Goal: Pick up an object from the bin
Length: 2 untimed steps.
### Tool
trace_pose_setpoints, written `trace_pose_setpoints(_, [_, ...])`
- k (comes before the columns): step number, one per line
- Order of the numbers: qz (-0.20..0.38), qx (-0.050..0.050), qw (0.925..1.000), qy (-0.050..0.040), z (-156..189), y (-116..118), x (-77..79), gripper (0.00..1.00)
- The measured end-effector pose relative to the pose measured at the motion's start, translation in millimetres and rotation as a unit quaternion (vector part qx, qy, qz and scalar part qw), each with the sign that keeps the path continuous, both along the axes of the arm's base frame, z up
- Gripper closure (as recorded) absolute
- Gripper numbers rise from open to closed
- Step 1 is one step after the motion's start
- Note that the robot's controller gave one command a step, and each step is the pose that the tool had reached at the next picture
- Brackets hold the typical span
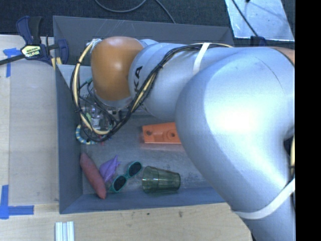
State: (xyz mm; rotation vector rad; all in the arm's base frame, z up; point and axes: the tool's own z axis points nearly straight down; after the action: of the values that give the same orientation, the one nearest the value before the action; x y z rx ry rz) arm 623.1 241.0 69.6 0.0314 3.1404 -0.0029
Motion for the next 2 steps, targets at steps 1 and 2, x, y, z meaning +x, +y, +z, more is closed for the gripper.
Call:
trace_pose_setpoints(1, [0.001, 0.000, 1.0000, 0.0000, -0.1, 0.0, 0.3, 1.00])
trace_pose_setpoints(2, [0.001, -0.001, 1.0000, 0.0012, 3.5, -0.5, -0.9, 1.00])
